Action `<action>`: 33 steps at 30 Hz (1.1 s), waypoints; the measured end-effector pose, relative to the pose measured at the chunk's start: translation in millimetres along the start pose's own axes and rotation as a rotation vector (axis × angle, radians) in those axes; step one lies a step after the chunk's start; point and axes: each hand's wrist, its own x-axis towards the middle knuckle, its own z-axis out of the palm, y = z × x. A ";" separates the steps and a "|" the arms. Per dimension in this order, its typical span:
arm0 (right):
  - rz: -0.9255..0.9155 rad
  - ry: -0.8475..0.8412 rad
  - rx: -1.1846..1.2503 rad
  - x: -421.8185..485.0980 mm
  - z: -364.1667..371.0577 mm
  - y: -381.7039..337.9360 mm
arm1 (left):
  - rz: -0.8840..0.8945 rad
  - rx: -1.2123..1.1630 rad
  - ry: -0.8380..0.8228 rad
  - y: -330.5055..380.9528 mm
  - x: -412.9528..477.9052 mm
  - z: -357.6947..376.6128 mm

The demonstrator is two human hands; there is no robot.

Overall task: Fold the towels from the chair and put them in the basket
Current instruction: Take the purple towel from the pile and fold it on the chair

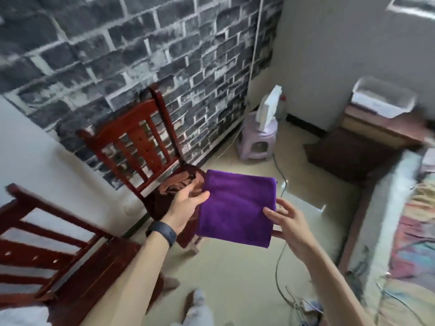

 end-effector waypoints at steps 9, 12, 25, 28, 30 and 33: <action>-0.120 0.237 0.093 48.1 -122.3 -85.2 | 0.071 0.185 -0.271 80.8 98.6 160.6; -0.150 0.292 0.096 79.6 -161.6 -115.4 | 0.072 0.218 -0.346 104.5 147.8 212.0; -0.109 0.556 0.274 186.2 -312.6 -179.2 | -0.094 0.300 -0.547 147.1 307.3 433.5; -0.082 0.589 0.305 218.1 -353.3 -187.8 | -0.128 0.325 -0.576 147.1 343.8 479.2; -0.069 0.595 0.319 244.4 -383.0 -195.8 | -0.121 0.351 -0.592 148.0 373.4 511.0; -0.053 0.585 0.332 289.7 -431.0 -210.8 | -0.109 0.390 -0.579 153.9 419.2 562.7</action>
